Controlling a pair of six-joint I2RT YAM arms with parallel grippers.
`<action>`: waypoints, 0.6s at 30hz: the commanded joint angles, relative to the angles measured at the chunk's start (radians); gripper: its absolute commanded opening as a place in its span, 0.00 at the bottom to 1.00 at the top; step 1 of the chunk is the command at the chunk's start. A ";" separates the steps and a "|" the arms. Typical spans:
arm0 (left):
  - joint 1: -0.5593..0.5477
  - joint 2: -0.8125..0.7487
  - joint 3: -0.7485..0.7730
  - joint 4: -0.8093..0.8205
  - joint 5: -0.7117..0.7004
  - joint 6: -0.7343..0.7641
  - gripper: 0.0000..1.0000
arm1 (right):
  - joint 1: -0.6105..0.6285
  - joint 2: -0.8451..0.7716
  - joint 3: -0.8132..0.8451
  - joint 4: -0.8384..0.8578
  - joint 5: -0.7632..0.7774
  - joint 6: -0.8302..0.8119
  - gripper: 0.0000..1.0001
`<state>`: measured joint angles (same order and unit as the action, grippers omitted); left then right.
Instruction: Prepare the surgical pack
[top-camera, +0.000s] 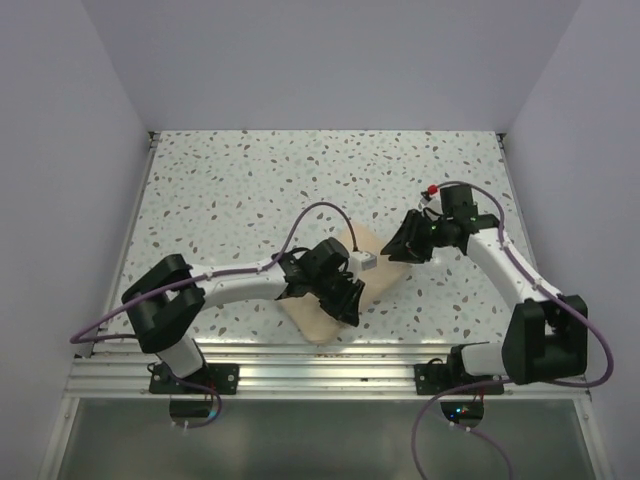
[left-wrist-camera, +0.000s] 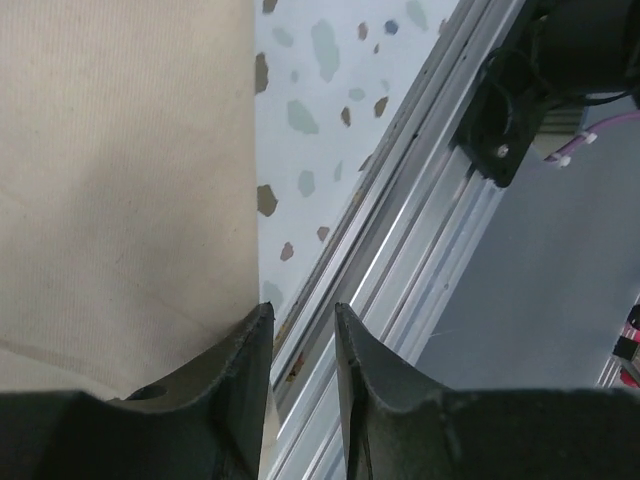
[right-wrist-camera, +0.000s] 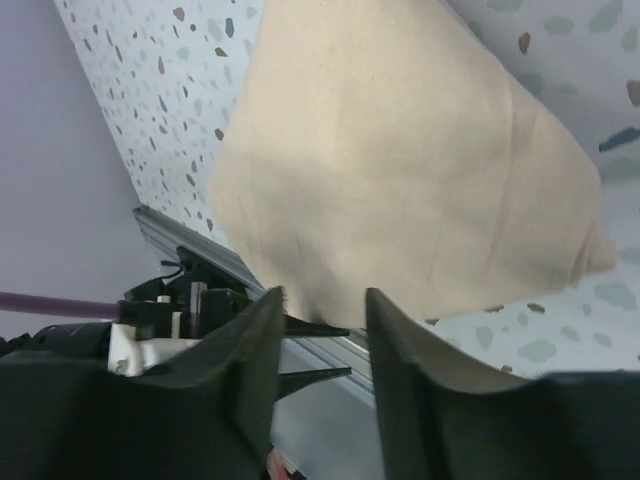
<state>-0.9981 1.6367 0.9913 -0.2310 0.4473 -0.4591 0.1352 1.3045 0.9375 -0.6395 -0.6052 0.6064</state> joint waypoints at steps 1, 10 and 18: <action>-0.005 0.035 -0.051 0.062 0.028 -0.023 0.34 | -0.002 0.123 -0.003 0.063 -0.071 -0.025 0.35; 0.003 0.103 -0.068 0.009 -0.039 -0.016 0.32 | -0.003 0.190 -0.126 0.190 -0.071 -0.053 0.10; 0.104 0.190 0.032 -0.083 -0.091 0.052 0.34 | -0.003 0.352 -0.082 0.256 -0.051 -0.079 0.08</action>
<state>-0.9684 1.7844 0.9794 -0.2638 0.4458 -0.4744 0.1352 1.6032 0.8162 -0.4465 -0.6586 0.5606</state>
